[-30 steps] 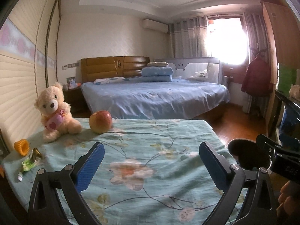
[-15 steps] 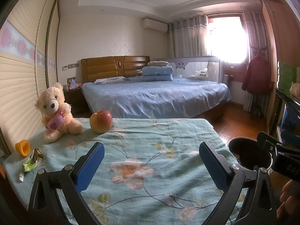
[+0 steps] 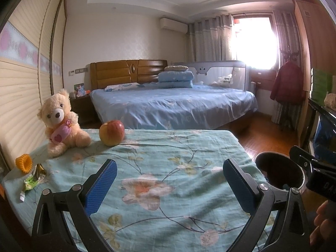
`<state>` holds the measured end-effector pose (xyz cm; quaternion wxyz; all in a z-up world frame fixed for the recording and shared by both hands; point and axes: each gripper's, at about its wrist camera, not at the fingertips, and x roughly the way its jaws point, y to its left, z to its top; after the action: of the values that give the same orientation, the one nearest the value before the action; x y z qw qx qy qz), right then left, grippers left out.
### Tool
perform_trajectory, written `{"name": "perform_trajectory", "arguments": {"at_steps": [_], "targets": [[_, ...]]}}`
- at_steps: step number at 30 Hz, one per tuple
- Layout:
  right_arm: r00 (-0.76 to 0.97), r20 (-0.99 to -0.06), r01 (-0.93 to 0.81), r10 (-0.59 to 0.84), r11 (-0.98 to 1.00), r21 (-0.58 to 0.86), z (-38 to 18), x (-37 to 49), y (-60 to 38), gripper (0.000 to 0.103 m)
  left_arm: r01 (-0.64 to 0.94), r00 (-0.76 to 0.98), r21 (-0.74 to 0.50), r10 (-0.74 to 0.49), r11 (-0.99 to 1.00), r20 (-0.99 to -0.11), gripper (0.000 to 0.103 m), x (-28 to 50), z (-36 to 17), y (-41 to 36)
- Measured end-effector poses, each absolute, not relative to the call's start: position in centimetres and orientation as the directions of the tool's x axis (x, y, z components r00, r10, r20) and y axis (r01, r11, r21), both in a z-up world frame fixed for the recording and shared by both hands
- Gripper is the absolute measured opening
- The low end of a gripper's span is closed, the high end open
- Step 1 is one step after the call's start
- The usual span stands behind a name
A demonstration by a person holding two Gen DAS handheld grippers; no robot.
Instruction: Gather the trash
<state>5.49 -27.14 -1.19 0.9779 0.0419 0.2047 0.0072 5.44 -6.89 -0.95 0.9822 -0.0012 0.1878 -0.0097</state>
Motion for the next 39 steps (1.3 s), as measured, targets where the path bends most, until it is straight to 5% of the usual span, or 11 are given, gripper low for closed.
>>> {"name": "perform_trajectory", "arguments": {"at_steps": [39], "targets": [[0.916, -0.401, 0.002, 0.032, 0.996, 0.084, -1.33, 5.47, -27.19, 0.103, 0.024, 0.927, -0.001, -0.023, 1.000, -0.373, 0.102, 5.68, -1.13, -7.07]]}}
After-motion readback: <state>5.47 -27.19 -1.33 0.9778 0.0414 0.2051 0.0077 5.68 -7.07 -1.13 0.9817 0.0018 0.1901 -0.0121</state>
